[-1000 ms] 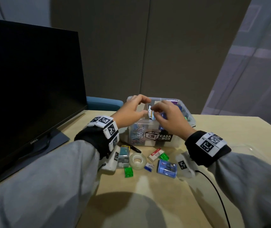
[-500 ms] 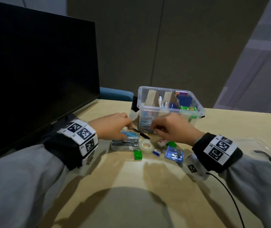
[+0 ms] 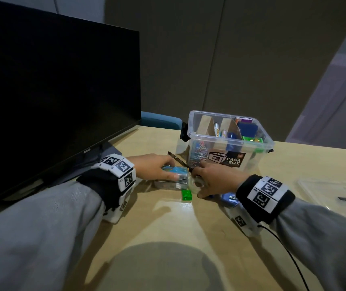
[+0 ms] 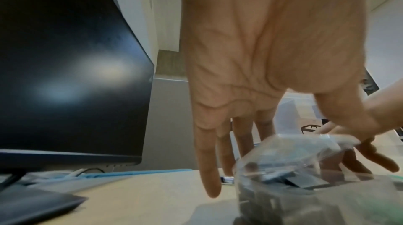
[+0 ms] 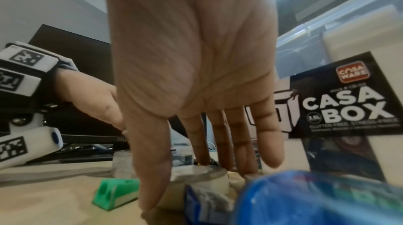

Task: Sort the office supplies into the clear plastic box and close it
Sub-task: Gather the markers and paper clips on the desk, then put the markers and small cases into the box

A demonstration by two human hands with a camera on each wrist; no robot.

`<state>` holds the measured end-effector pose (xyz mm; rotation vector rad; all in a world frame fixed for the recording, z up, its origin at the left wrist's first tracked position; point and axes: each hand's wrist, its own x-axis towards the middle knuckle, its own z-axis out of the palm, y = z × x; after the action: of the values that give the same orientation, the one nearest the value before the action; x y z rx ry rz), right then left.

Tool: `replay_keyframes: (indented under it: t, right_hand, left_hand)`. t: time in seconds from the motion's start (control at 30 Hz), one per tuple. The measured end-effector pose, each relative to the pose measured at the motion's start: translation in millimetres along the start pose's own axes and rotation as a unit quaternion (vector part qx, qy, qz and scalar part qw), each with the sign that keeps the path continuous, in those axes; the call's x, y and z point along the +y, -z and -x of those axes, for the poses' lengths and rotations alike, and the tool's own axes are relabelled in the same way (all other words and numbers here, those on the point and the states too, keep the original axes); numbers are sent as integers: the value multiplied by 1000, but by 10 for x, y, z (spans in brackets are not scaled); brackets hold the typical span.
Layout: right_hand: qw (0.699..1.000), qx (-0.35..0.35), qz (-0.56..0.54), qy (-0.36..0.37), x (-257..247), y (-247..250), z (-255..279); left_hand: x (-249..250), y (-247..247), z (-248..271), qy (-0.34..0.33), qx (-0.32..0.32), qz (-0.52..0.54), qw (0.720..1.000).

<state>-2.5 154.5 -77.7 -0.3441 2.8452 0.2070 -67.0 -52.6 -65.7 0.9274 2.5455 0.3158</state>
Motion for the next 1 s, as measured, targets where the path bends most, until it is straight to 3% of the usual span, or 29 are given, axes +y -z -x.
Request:
replay_keyframes:
  t: [0.33,0.57,0.73,1.0]
  right_hand:
    - [1000,-3,-15,3,-16,6,-22]
    - [1000,-12,-29,5,-3,11,-32]
    - [999,-14,-32,1,3,-6,-56]
    - [1000,-4,-18,9,12,-27,-68]
  left_hand:
    - [32,-49,-143,-8,39,-46,998]
    - [44,-62,-169,-12,38,-55,998]
    - [60,-42,-171,8,-9,-40,999]
    - [24,15,-157,-4,14,-46,999]
